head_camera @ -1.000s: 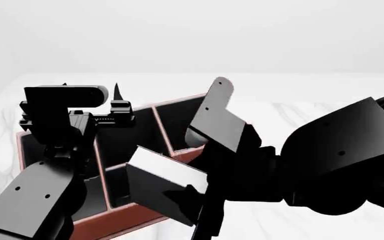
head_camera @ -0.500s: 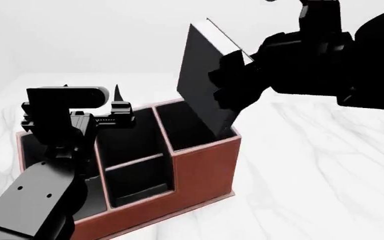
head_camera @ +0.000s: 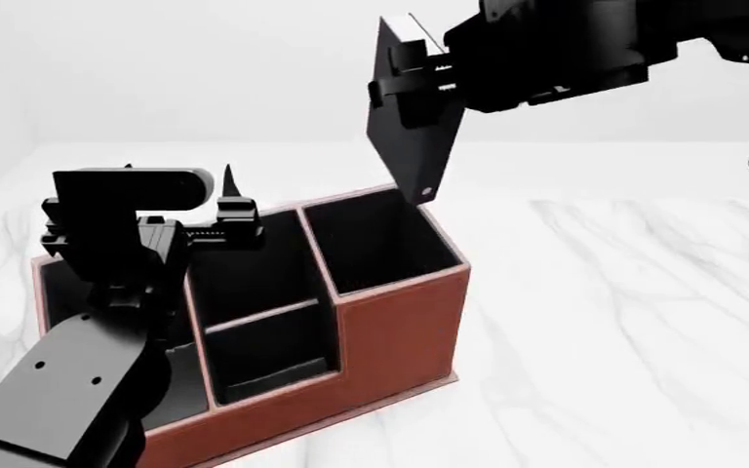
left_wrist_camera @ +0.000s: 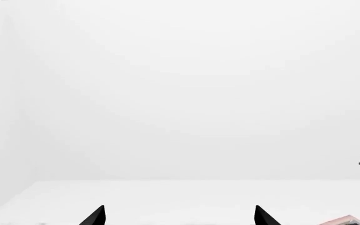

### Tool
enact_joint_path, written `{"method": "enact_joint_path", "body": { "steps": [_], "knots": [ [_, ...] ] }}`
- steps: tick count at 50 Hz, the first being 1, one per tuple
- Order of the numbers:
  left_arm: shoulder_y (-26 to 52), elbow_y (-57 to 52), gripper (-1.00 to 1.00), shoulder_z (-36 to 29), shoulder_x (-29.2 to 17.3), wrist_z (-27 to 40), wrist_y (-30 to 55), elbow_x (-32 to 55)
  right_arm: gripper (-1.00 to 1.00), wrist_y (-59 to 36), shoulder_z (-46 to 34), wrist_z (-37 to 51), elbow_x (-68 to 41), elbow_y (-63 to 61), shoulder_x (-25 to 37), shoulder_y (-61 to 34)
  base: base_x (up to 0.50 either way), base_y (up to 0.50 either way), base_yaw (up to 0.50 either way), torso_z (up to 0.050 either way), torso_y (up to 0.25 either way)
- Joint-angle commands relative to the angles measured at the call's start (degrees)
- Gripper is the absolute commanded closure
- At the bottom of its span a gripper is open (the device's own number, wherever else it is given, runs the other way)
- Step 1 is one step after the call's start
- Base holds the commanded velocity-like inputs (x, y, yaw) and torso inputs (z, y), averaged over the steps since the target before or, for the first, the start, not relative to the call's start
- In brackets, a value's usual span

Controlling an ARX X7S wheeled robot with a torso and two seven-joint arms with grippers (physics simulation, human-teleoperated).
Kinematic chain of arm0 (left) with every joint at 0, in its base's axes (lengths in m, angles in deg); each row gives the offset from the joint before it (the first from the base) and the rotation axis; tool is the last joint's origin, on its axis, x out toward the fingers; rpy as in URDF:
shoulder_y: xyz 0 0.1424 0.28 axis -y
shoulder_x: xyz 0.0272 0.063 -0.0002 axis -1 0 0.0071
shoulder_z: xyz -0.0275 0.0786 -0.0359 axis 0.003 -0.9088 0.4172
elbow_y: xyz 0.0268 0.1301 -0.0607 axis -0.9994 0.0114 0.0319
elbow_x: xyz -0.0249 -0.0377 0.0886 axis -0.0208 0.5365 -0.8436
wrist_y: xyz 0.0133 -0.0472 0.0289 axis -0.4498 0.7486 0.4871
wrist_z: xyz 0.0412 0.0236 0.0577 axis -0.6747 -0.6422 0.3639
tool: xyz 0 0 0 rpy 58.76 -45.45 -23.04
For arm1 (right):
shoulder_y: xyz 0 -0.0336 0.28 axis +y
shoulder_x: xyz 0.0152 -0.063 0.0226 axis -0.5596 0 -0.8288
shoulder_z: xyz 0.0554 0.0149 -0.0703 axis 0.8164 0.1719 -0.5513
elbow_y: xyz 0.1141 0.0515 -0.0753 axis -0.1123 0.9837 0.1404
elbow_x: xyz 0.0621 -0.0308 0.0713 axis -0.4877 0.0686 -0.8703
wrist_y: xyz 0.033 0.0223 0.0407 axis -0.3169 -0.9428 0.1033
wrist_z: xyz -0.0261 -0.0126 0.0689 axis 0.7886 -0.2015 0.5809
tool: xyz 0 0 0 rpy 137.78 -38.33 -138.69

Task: Pick up the book and place it in the right compartment of the caddy.

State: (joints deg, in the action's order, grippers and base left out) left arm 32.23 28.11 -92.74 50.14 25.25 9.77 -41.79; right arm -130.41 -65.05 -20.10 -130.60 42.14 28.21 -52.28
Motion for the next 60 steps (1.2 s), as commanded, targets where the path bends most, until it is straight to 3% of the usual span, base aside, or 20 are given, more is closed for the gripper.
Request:
{"method": "enact_joint_path", "body": {
  "steps": [1, 7, 21, 41, 60],
  "knots": [
    [0.13, -0.43, -1.0, -0.12, -0.2, 0.34, 0.43, 0.36, 1.0, 1.25, -4.64, -11.09, 10.26, 13.73, -8.09, -2.84, 0.0, 0.0, 0.0, 0.0, 0.01],
    [-0.11, -0.46, -1.0, -0.23, -0.26, 0.42, 0.34, 0.52, 1.0, 1.25, -8.16, -17.19, 13.94, 21.2, -12.57, -4.0, 0.0, 0.0, 0.0, 0.0, 0.0],
    [-0.16, 0.04, -1.0, -0.39, -0.44, 0.64, -0.19, 0.65, 1.0, -0.91, -11.52, -22.39, 16.42, 25.19, -15.4, -4.07, 0.0, 0.0, 0.0, 0.0, 0.001],
    [-0.18, 0.34, -1.0, -0.41, -0.79, 0.92, -0.56, 1.07, 1.0, -0.03, -9.83, -20.47, 14.42, 22.27, -14.69, -1.53, 0.0, 0.0, 0.0, 0.0, 0.001],
    [-0.33, 0.54, -1.0, -0.31, -1.15, 1.2, -0.78, 1.52, 1.0, 4.7, -14.86, -29.46, 17.8, 29.27, -18.25, 1.79, 0.0, 0.0, 0.0, 0.001, 0.001]
  ]
}}
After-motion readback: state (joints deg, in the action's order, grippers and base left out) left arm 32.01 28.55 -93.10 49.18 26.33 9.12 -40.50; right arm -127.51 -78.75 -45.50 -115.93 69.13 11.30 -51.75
